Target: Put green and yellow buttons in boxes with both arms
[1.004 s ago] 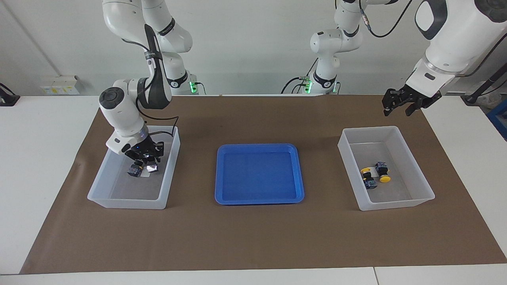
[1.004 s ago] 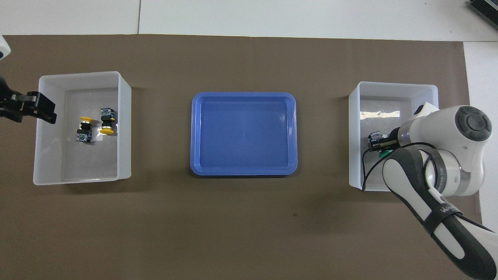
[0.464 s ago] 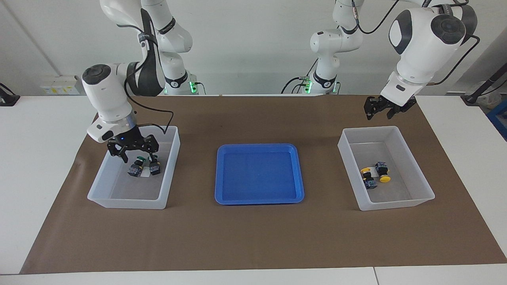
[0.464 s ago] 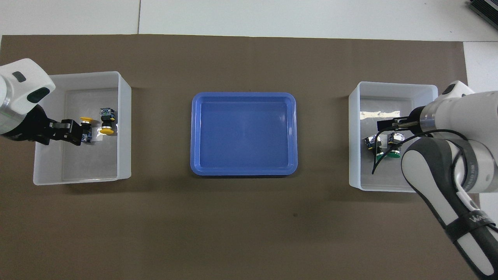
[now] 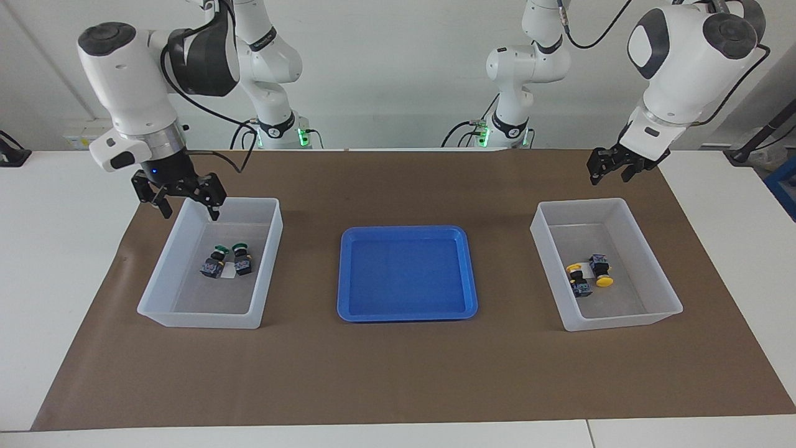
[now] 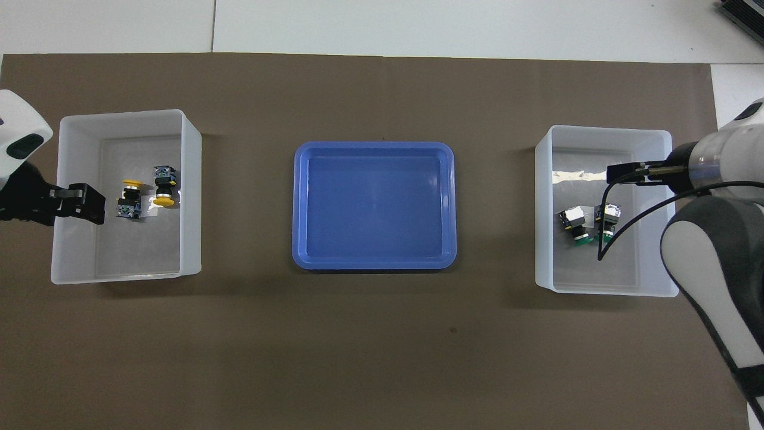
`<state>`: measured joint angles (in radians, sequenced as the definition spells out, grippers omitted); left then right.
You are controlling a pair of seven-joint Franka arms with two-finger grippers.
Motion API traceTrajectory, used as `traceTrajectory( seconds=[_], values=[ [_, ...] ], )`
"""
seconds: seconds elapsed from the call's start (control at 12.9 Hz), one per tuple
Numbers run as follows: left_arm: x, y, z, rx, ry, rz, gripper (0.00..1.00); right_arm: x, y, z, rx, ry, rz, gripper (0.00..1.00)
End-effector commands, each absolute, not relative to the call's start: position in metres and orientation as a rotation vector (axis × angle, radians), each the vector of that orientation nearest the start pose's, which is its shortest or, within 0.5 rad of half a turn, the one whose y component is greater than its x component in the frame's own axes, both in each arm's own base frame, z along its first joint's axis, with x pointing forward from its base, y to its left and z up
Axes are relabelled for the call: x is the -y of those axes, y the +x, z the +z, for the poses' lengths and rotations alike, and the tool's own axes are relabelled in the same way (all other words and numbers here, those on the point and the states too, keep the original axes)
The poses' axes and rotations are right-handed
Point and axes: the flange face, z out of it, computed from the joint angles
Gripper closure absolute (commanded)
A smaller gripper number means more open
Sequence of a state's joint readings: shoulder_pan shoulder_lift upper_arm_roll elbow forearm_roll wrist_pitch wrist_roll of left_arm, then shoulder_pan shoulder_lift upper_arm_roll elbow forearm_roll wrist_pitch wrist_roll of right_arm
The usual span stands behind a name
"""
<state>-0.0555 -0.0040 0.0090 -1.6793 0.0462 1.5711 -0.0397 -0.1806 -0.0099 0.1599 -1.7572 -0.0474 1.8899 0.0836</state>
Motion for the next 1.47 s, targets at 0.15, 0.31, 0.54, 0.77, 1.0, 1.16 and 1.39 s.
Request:
traceTrajectory(
  seconds=[0.15,0.31,0.54,0.77,1.0,1.16,1.39],
  values=[
    [0.029,0.572,0.602,-0.010,-3.136,0.033,0.25,0.031,0.562,0.633,-0.242,-3.191,-0.119,0.00],
    [0.033,0.569,0.607,-0.017,-3.137,0.009,0.18,0.041,0.555,0.643,-0.273,-3.189,-0.081,0.00],
    [0.040,0.562,0.614,-0.036,-3.139,-0.012,0.00,0.048,0.550,0.646,-0.284,-3.189,-0.075,0.00],
    [0.042,0.558,0.613,-0.042,-3.134,-0.015,0.00,0.044,0.547,0.647,-0.271,-3.190,-0.046,0.00],
    [0.043,0.562,0.613,-0.037,-3.138,-0.073,0.00,0.045,0.545,0.642,-0.259,-3.177,-0.013,0.00],
    [0.050,0.568,0.607,-0.058,-3.139,-0.092,0.00,0.047,0.542,0.641,-0.273,-3.174,-0.003,0.00],
    [0.052,0.568,0.605,-0.087,-3.138,-0.092,0.00,0.041,0.540,0.641,-0.264,-3.170,0.014,0.00]
  ],
)
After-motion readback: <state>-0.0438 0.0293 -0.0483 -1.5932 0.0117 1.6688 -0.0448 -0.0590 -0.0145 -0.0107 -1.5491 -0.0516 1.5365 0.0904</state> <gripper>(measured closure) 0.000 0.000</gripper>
